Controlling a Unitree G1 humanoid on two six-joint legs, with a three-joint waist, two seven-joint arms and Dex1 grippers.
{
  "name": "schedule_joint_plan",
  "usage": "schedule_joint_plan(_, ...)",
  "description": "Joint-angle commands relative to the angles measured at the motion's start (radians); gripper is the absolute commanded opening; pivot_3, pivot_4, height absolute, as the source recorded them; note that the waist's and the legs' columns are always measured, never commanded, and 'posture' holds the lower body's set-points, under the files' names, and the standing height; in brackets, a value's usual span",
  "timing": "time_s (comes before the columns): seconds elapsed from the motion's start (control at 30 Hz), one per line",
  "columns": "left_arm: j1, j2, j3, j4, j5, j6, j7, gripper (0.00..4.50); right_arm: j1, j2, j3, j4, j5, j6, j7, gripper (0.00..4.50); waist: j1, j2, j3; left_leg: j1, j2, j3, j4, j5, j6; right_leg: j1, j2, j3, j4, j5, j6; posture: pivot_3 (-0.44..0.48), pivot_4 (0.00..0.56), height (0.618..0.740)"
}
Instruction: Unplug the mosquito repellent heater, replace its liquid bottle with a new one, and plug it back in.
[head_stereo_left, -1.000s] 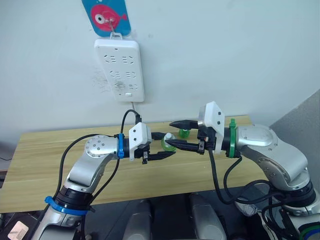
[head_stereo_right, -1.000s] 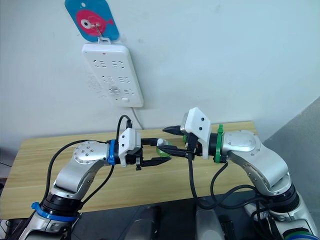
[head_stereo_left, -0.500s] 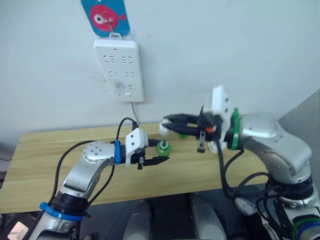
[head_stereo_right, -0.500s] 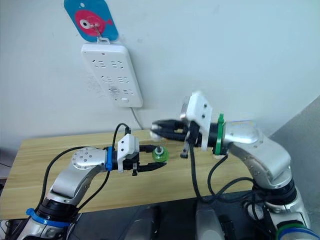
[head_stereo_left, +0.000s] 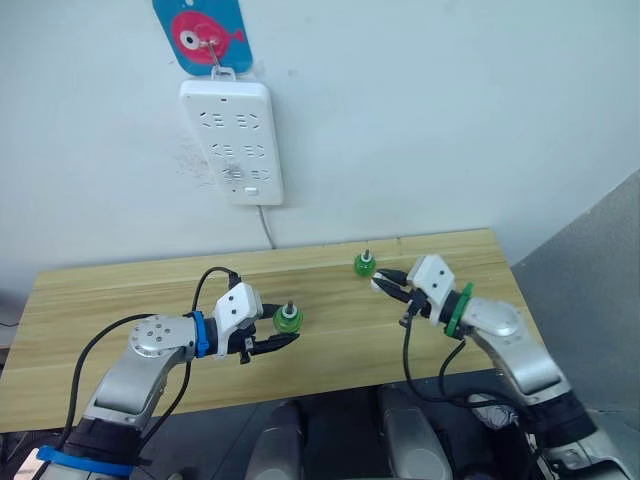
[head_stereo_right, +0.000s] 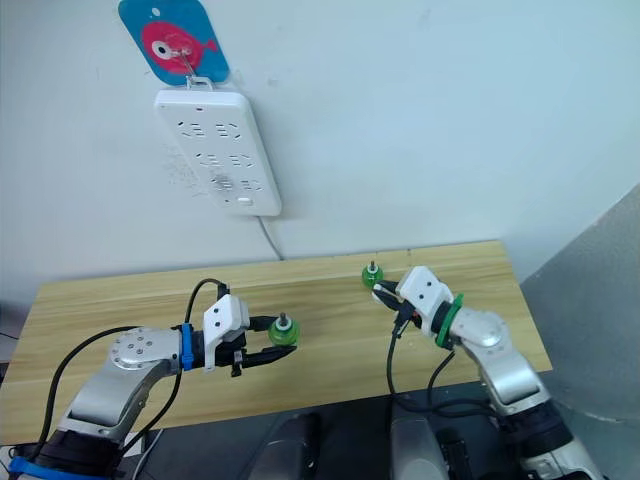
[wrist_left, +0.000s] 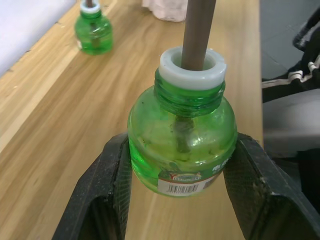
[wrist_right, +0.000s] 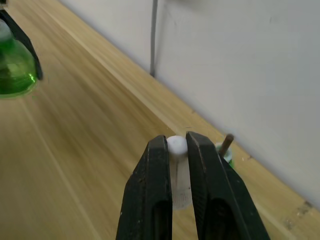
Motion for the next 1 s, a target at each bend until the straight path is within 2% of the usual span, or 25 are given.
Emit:
schedule_joint_plan(0.03,0.030,0.025,0.042,-0.075,-0.031,0.010,-0.003,2.23,-0.043,0.052,0.001,0.139,-0.033,-0.119,-0.009,0.14,0.002,0.001,0.001,0.000,0.000,0.000,0.000,0.000,0.000,0.000,0.000,0.000,0.000,0.000,0.000,-0.036,0.305,0.740)
schedule_joint_plan(0.23,0.064,0.058,0.069,-0.139,-0.053,0.054,-0.005,2.23,-0.114,0.101,-0.016,0.397,-0.077,-0.241,-0.012,0.14,0.012,0.002,0.002,0.000,-0.001,-0.001,0.000,0.000,0.000,0.001,0.000,0.000,-0.001,0.000,0.000,-0.006,0.325,0.740)
schedule_joint_plan(0.6,0.073,0.100,0.093,-0.188,-0.075,0.103,-0.023,2.23,-0.199,0.144,-0.043,0.655,-0.088,-0.376,0.013,0.14,0.013,0.005,0.006,0.001,0.000,-0.001,0.000,0.000,0.000,0.001,0.001,0.000,0.000,0.000,0.000,-0.009,0.344,0.740)
schedule_joint_plan(0.67,0.062,0.099,0.088,-0.183,-0.075,0.105,-0.022,2.23,-0.203,0.144,-0.058,0.656,-0.073,-0.376,0.025,0.89,0.014,0.005,0.007,0.001,0.000,-0.001,0.000,0.000,0.000,0.001,0.001,0.000,0.000,0.000,0.000,-0.019,0.337,0.740)
schedule_joint_plan(0.77,0.038,0.090,0.074,-0.166,-0.071,0.100,-0.022,2.23,-0.196,0.136,-0.073,0.614,-0.059,-0.359,0.044,1.89,0.014,0.005,0.007,0.001,0.000,-0.001,0.000,0.000,0.000,0.001,0.001,0.000,0.000,0.000,0.000,-0.035,0.339,0.740)
schedule_joint_plan(0.87,-0.003,0.067,0.044,-0.138,-0.061,0.084,-0.028,2.23,-0.155,0.090,-0.082,0.450,-0.030,-0.290,0.089,2.94,0.014,0.007,0.008,0.001,0.000,-0.001,0.000,0.000,0.000,0.001,0.001,0.000,0.000,0.000,0.000,-0.059,0.330,0.740)
schedule_joint_plan(1.0,-0.093,0.025,-0.015,-0.102,-0.056,0.061,-0.057,2.23,-0.055,-0.057,-0.078,-0.059,0.126,0.033,0.224,3.01,0.016,0.010,0.009,0.000,-0.002,-0.001,0.001,0.000,0.000,0.002,0.000,0.000,0.000,0.000,0.000,-0.080,0.319,0.740)
